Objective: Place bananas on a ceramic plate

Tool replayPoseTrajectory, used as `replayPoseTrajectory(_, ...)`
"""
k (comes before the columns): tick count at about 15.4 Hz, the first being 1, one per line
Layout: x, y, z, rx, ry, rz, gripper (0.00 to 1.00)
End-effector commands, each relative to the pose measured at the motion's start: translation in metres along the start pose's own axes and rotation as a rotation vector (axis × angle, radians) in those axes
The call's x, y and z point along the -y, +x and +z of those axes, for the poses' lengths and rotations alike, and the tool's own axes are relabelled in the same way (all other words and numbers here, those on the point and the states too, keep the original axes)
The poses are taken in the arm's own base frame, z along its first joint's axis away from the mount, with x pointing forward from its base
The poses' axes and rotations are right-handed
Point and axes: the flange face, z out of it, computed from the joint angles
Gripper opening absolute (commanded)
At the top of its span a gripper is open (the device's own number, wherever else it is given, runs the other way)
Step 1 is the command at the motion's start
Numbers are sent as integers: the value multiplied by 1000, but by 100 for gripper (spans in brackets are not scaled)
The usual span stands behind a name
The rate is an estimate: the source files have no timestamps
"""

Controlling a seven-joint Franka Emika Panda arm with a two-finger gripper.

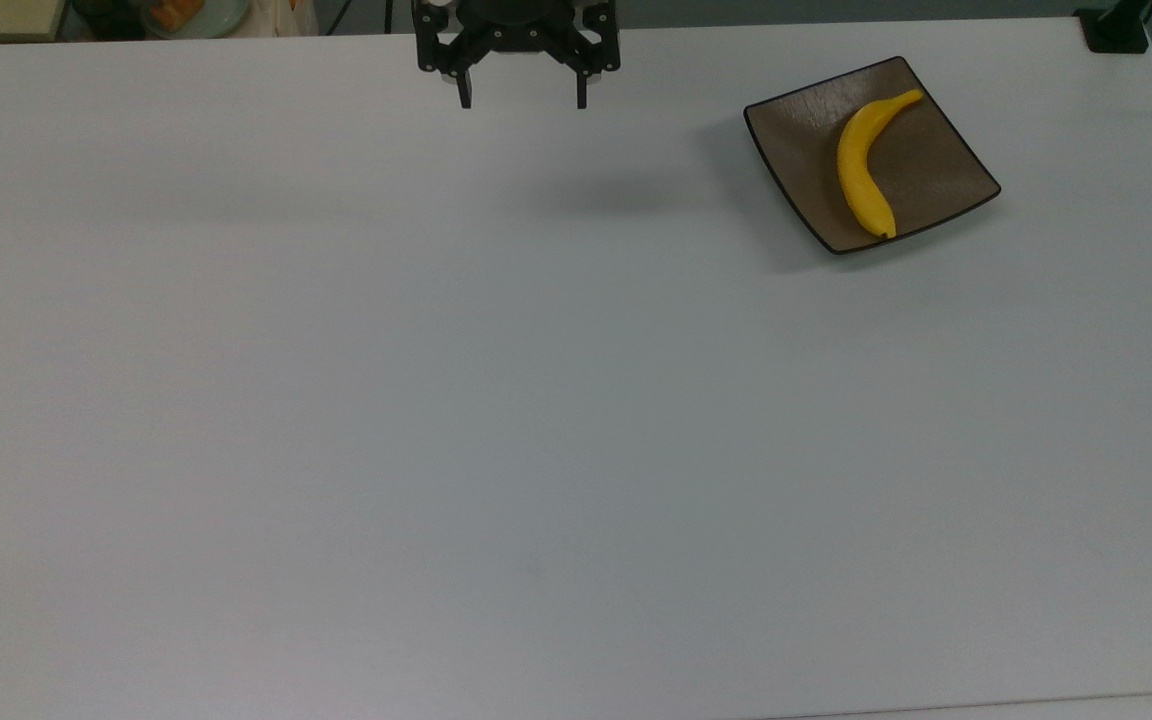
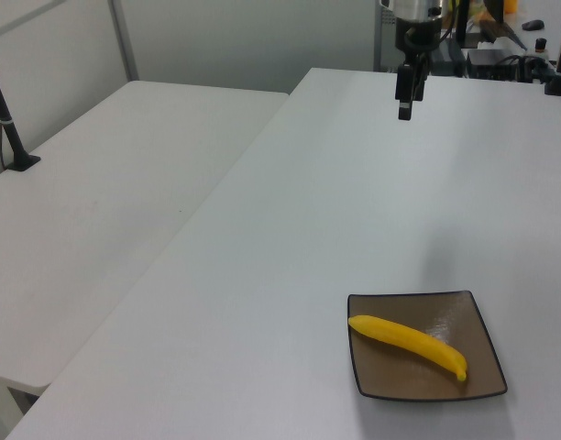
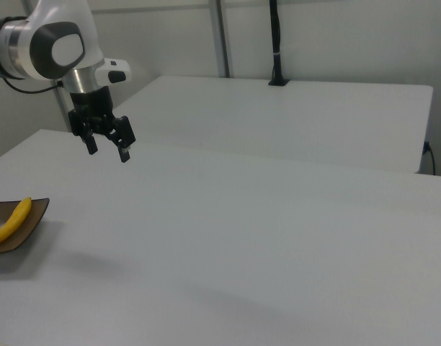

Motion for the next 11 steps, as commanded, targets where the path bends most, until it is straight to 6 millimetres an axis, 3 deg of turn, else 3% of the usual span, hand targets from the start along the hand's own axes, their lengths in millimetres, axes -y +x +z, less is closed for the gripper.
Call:
replayPoseTrajectory(1, -10, -5, 3, 22, 3, -3, 100)
replayPoseTrajectory(11, -13, -9, 11, 45, -65, -47, 100)
